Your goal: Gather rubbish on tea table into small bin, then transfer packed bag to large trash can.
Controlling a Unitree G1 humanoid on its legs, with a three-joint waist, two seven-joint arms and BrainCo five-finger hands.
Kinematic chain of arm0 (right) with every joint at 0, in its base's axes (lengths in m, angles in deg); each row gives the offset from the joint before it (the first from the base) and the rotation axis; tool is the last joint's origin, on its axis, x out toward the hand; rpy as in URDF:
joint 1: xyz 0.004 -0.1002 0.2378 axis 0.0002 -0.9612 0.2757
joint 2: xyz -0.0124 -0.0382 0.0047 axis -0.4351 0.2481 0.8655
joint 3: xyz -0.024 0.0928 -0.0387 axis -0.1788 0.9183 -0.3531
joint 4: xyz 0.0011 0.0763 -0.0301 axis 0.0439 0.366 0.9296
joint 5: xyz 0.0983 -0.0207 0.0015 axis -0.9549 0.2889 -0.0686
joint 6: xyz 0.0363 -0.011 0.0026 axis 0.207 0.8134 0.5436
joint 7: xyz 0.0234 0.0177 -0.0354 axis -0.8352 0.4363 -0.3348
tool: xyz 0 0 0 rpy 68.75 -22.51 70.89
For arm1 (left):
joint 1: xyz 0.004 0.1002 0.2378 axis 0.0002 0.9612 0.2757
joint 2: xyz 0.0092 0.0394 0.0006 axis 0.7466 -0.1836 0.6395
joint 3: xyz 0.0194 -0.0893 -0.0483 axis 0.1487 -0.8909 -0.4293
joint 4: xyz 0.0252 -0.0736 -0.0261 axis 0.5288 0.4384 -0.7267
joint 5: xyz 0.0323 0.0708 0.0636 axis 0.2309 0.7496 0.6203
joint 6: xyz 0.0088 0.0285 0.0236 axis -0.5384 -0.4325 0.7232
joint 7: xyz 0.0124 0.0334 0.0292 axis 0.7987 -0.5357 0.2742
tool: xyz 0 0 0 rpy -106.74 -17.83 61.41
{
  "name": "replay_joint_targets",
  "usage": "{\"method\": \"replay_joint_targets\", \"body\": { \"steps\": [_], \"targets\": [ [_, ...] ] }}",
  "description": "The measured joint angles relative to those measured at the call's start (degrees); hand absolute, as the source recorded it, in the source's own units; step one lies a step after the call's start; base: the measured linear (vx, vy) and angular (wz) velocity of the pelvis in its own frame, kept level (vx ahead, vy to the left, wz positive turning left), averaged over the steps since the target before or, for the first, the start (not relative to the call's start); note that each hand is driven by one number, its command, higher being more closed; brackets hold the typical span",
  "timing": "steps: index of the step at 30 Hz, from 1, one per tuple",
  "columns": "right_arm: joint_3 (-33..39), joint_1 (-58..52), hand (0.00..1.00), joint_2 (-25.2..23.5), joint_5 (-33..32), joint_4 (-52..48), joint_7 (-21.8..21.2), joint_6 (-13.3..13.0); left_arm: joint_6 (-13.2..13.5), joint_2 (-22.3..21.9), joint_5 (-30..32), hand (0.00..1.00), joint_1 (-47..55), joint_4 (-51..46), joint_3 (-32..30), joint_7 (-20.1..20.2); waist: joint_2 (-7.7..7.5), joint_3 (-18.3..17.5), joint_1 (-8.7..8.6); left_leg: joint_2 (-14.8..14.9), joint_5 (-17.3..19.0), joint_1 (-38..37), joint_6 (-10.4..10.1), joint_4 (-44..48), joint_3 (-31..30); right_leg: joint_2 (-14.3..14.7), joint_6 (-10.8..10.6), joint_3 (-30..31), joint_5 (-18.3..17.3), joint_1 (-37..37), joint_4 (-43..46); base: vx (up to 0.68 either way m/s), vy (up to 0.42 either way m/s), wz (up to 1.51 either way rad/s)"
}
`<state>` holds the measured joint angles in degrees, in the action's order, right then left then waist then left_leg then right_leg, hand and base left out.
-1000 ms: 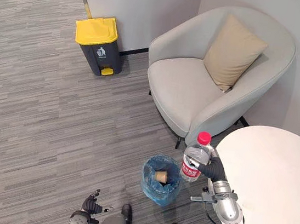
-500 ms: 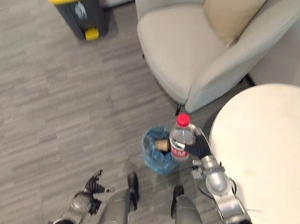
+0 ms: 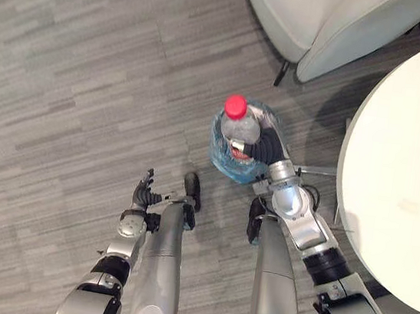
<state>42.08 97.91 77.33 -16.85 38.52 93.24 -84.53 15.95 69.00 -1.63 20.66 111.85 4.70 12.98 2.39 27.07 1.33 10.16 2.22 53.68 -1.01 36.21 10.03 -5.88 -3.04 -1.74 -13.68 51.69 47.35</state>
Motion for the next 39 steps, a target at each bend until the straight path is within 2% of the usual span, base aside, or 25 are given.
{"method": "replay_joint_targets", "body": {
  "steps": [3, 5, 8, 11, 21, 22, 34, 39],
  "targets": [
    [0.5, 6.7, 1.00, 0.4, 1.7, 5.2, 1.8, 1.0, 0.3, -1.3, -1.8, 0.00, -3.0, -1.6, -2.4, -0.8, -0.42, 0.9, 1.01, 0.6, -0.4, 5.9, 0.4, 2.7, -0.1, -0.1, 0.2, -0.1, -0.2, 5.9, 3.1, -0.04, -0.023, 0.04],
    [1.8, 11.0, 1.00, 0.9, 1.7, 8.6, 2.5, 1.5, 0.8, -1.4, -2.5, 0.00, -5.2, -3.4, -3.7, -1.4, -0.85, 2.8, 1.34, 0.8, -0.6, 10.1, 0.7, 4.5, -0.6, -0.3, 0.4, -0.4, -0.4, 9.8, 5.3, -0.02, -0.024, 0.09],
    [2.9, 15.3, 1.00, 2.4, 1.5, 13.0, 3.4, 2.3, 0.8, -1.6, -3.9, 0.00, -7.3, -3.9, -3.9, -1.9, -1.15, 3.6, 1.66, 0.7, -1.5, 15.3, 1.4, 6.2, -0.9, -0.7, 0.6, -0.9, -0.6, 14.8, 7.6, 0.01, -0.015, 0.12],
    [4.1, 17.4, 1.00, 4.1, 1.4, 16.7, 4.4, 2.8, 1.3, -1.4, -4.8, 0.00, -8.5, -5.0, -3.3, -2.1, -1.29, 3.9, 2.72, 0.6, -1.9, 18.3, 1.7, 7.0, -1.3, -1.2, 1.0, -1.3, -1.1, 17.8, 9.2, 0.00, -0.016, 0.12],
    [7.4, 23.8, 1.00, 7.1, -1.8, 26.2, 5.8, 3.7, 2.8, 0.4, -6.0, 0.00, -9.0, -5.7, -0.4, -2.9, -1.30, 3.9, 2.83, -0.3, -2.8, 20.9, 1.5, 5.8, -1.6, -2.4, 0.7, -2.3, -1.8, 20.7, 10.4, -0.02, -0.020, 0.11],
    [7.7, 24.1, 0.00, 7.3, -3.0, 27.0, 5.9, 3.8, 2.8, 0.6, -6.0, 0.00, -9.0, -5.7, -0.1, -2.9, -1.30, 3.9, 2.81, -0.3, -2.9, 20.9, 1.5, 5.8, -1.5, -2.5, 0.6, -2.3, -1.9, 20.7, 10.4, 0.00, 0.000, 0.00],
    [7.8, 24.2, 0.00, 6.6, -4.9, 28.4, 5.8, 3.7, 2.8, 0.6, -6.0, 0.00, -9.0, -5.8, 1.4, -2.9, -1.30, 3.8, 2.68, -0.2, -3.3, 20.4, 1.6, 6.0, -1.4, -2.7, 1.0, -2.4, -2.2, 20.3, 10.9, -0.01, -0.004, 0.00],
    [7.1, 20.5, 0.00, 5.3, -4.5, 25.1, 5.7, 3.7, 2.7, -0.5, -6.0, 0.00, -8.7, -6.7, 1.9, -2.9, -1.36, 3.7, 2.70, -0.1, -3.2, 19.4, 1.4, 5.8, -1.5, -2.6, 1.1, -2.6, -2.2, 19.4, 10.8, -0.03, -0.021, 0.00]
  ]
}}
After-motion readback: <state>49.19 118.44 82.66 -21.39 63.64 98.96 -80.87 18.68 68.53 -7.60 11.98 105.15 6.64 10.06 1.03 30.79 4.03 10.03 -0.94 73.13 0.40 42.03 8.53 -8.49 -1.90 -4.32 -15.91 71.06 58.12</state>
